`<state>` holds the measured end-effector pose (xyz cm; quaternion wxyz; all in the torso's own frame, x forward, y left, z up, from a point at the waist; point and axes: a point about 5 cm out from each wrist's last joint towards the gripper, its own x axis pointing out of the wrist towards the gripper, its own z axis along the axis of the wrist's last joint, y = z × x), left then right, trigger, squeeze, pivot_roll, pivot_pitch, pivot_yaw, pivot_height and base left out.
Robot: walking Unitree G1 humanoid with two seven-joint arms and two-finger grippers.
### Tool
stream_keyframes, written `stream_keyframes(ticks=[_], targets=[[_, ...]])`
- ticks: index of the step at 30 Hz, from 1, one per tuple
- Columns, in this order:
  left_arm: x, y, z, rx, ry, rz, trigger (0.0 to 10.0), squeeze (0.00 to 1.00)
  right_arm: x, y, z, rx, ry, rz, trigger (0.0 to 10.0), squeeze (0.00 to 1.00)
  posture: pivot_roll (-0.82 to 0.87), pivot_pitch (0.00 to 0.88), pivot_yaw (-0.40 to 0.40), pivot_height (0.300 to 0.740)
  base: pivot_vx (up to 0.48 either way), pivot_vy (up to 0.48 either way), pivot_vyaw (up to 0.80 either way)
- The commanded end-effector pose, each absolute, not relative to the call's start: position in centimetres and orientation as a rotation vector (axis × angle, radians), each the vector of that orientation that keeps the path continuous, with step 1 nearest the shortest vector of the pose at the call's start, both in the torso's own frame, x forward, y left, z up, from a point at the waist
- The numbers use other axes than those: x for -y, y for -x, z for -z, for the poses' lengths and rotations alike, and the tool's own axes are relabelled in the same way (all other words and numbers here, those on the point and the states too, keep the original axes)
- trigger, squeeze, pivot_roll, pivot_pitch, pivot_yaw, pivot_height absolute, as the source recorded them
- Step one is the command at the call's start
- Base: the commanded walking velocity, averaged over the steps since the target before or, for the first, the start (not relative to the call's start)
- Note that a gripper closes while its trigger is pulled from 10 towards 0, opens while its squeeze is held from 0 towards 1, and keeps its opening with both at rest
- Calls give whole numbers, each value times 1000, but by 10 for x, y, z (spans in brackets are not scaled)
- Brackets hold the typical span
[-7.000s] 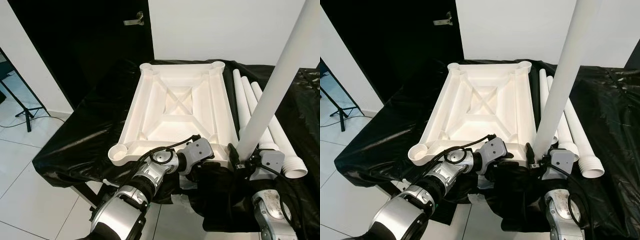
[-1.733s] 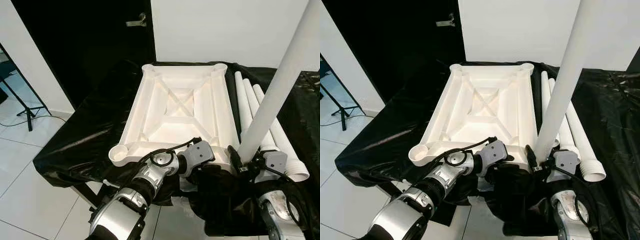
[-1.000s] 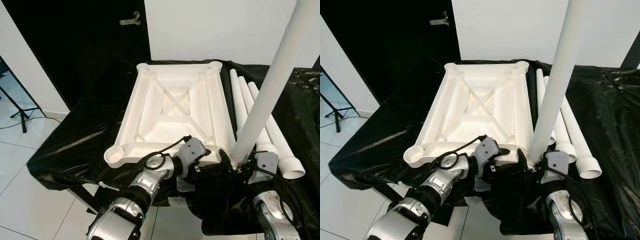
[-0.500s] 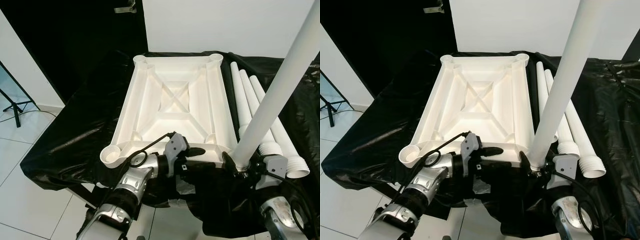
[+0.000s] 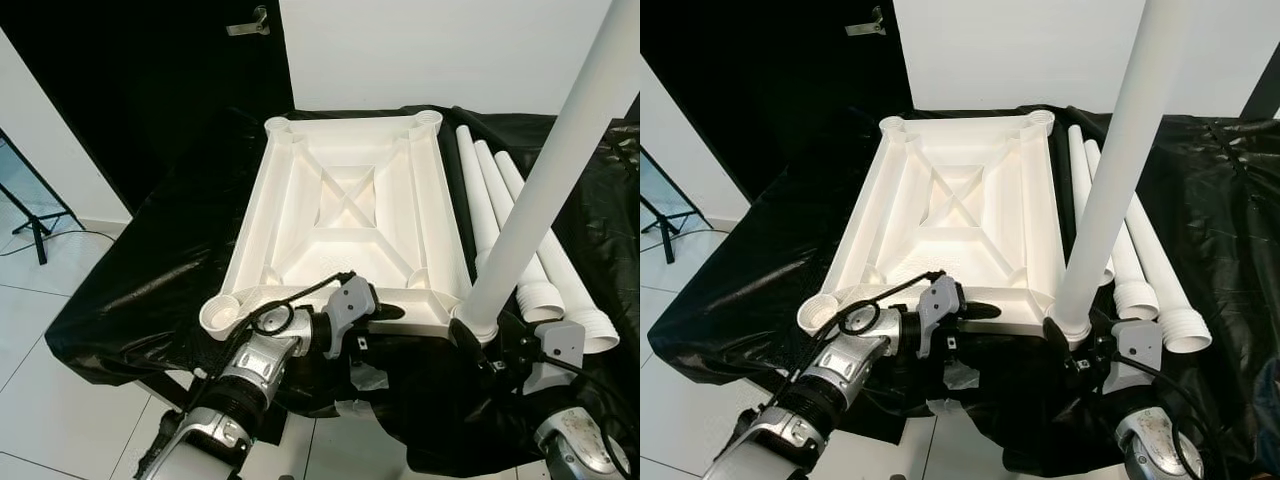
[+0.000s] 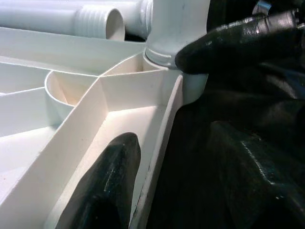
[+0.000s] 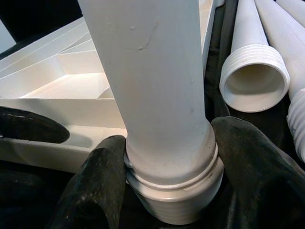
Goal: Building children table
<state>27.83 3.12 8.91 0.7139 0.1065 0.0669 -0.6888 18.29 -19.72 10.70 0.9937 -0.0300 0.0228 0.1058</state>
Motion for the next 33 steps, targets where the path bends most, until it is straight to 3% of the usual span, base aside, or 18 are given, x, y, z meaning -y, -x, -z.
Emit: stream_keyframes(ticks=[1,10,17,33], targets=[[-43,-265,-59,-351,-254,1601,10000,0,198,-178,-96,-123,38,-232,0,0,41,0,60,740,0,0,0],[-42,-255,-55,-442,-207,1698,10000,0,196,-187,-86,-205,59,-299,0,0,48,0,53,740,0,0,0],[-41,-257,-57,-417,-195,1666,10000,0,186,-227,-92,-184,88,-426,0,0,77,0,44,740,0,0,0],[-40,-260,-63,-363,-167,1597,10000,0,164,-266,-94,-150,57,-472,0,0,104,0,42,740,0,0,0]])
